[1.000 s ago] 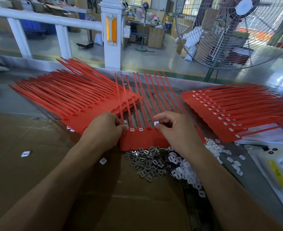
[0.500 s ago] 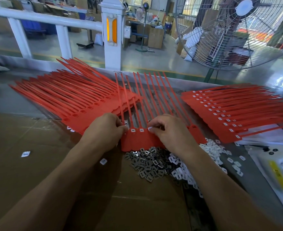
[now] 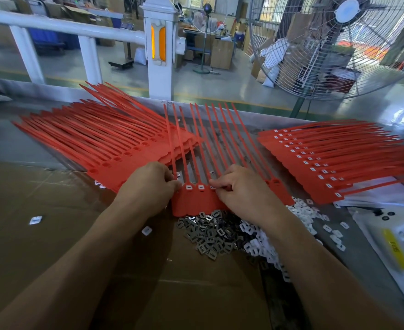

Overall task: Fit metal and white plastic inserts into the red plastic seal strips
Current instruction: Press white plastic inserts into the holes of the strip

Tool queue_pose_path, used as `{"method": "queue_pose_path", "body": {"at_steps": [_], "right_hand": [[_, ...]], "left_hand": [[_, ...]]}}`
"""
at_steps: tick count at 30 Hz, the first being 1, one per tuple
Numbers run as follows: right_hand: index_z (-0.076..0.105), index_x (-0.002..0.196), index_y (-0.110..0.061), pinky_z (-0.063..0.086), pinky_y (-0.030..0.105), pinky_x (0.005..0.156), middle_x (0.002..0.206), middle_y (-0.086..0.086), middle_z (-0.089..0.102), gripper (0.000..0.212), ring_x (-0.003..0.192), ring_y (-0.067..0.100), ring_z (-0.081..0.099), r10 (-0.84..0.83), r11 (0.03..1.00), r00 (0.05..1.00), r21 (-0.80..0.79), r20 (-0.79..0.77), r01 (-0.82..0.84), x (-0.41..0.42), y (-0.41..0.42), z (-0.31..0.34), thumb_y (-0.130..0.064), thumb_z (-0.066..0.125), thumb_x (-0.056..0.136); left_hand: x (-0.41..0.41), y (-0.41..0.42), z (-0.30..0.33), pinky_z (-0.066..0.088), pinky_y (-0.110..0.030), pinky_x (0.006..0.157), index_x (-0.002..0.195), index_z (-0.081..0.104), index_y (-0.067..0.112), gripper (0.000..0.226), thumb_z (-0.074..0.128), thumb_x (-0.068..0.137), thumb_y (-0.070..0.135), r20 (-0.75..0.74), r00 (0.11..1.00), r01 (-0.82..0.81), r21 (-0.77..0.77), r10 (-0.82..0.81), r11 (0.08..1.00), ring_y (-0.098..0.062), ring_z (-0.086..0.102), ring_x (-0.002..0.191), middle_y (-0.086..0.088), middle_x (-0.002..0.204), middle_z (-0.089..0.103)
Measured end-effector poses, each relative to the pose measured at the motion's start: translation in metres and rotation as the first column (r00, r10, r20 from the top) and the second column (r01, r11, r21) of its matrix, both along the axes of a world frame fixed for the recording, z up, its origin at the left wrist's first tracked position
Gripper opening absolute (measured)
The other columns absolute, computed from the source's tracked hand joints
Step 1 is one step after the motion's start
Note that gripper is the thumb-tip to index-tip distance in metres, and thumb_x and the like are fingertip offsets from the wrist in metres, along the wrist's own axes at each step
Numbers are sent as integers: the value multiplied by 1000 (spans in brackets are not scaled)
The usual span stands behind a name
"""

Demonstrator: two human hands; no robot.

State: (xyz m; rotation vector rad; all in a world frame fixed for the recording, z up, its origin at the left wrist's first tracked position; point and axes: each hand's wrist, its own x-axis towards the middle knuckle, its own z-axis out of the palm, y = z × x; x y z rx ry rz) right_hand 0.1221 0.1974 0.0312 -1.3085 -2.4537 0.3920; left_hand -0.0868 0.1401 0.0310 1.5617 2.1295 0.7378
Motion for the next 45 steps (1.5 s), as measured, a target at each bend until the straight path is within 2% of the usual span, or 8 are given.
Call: {"method": "queue_pose_path", "body": {"at_steps": [9, 13, 17, 26, 32, 37, 41, 45], "right_hand": [[67, 134, -38, 38, 44, 105, 119, 0, 57, 40, 113, 23, 48, -6, 997, 972, 78, 235, -12, -3, -8, 4, -26, 50, 101], [66, 137, -37, 36, 43, 111, 127, -5, 59, 38, 123, 19, 49, 0, 999, 982, 46, 188, -9, 2, -9, 6, -26, 51, 103], [69, 134, -30, 41, 30, 111, 130, -11, 66, 34, 124, 8, 56, 25, 999, 1000, -29, -5, -25, 13, -8, 12, -19, 54, 105], [72, 130, -30, 41, 40, 111, 127, -7, 61, 37, 123, 14, 52, 56, 998, 991, -4, 124, -56, 10, -10, 13, -17, 49, 104], [70, 132, -32, 39, 34, 114, 128, -8, 61, 35, 122, 10, 52, 84, 996, 986, -44, 148, -78, 13, -9, 18, -21, 52, 105], [70, 126, -41, 47, 24, 102, 122, -28, 67, 29, 110, -13, 60, 128, 946, 990, -293, -66, -142, 44, -10, 30, -31, 69, 99], [76, 97, -41, 47, 25, 86, 106, -21, 68, 10, 97, -2, 65, 201, 956, 974, -196, -107, -219, 63, -14, 37, -38, 80, 88], [74, 96, -46, 49, 24, 78, 100, -20, 66, 22, 90, 3, 64, 258, 916, 966, -312, -16, -250, 69, -19, 46, -49, 85, 78]], "left_hand": [[-1, 0, -3, 57, -31, 63, 85, 66, 28, 15, 69, 94, 39, -15, 1000, -2, 15, 2, 1000, -8, 66, 68, 6, 77, 69], [-2, 1, -3, 57, -31, 61, 83, 66, 29, 16, 69, 94, 41, -15, 1000, -8, 13, 8, 1000, -8, 66, 66, 6, 75, 69], [-3, 2, -4, 57, -31, 59, 83, 66, 29, 16, 69, 93, 42, -10, 1000, -15, 12, 15, 1000, -8, 66, 63, 6, 73, 69], [-2, 2, -5, 57, -31, 59, 82, 66, 29, 17, 70, 93, 41, -19, 1000, -11, 31, 12, 999, -8, 66, 65, 7, 73, 69], [-2, 2, -6, 56, -30, 60, 84, 66, 29, 16, 70, 92, 42, -14, 1000, -15, 27, 15, 1000, -8, 65, 67, 7, 78, 68], [-4, 3, -8, 54, -28, 57, 84, 66, 30, 15, 70, 92, 42, 4, 1000, -17, 20, 16, 1000, -9, 66, 67, 6, 77, 69], [-4, 3, -7, 51, -25, 55, 84, 67, 30, 15, 70, 93, 41, 7, 1000, -14, 20, 14, 1000, -8, 66, 67, 7, 77, 69], [-3, 3, -6, 49, -24, 52, 85, 67, 29, 15, 69, 93, 42, 16, 1000, -8, 11, 8, 1000, -8, 66, 66, 7, 77, 69]]}}
